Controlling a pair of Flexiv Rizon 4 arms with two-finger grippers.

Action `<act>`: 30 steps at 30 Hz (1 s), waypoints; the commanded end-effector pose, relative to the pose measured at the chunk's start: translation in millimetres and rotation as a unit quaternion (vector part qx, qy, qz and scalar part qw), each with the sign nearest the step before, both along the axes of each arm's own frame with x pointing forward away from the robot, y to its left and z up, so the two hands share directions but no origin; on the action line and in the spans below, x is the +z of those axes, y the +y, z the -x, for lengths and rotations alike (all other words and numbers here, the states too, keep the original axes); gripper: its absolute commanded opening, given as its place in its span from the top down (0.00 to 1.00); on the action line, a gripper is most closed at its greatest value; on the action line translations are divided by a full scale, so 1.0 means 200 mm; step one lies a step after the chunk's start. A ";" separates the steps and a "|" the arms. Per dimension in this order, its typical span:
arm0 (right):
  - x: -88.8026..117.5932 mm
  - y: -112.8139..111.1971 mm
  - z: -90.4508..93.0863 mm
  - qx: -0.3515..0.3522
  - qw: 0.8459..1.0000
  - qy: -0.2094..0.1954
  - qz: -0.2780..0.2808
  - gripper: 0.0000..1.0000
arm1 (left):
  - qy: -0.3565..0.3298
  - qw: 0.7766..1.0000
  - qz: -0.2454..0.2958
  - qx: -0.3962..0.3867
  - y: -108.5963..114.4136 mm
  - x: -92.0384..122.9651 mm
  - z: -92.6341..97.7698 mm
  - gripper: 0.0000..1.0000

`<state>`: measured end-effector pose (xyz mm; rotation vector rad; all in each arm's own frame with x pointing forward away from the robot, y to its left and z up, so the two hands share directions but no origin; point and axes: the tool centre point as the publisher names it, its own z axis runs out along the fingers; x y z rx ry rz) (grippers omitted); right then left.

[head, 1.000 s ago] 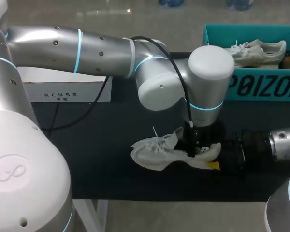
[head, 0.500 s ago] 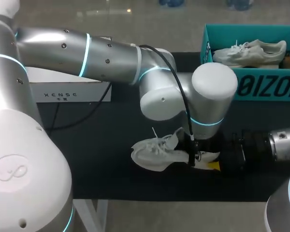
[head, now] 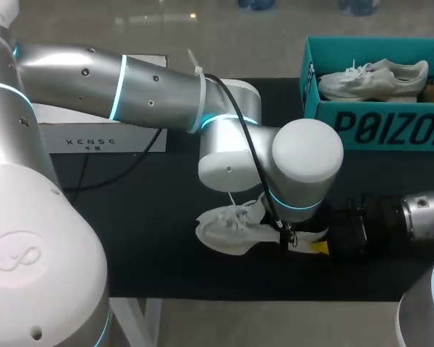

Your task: Take the shoe out of the shoebox, open the shoe tongue, remove and reinsert the insole, then place the shoe into the shoebox

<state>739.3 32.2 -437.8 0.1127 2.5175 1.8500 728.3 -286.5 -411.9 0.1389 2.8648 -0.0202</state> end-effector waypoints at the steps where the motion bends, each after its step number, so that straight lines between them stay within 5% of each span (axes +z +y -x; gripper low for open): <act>1: -0.02 0.01 0.01 -0.001 1.000 0.000 0.002 1.00 | -0.015 1.000 0.005 0.002 0.01 0.04 0.01 1.00; 30: -0.02 0.01 0.01 -0.001 1.000 0.000 0.002 1.00 | -0.068 0.996 0.041 0.038 0.05 0.38 0.00 1.00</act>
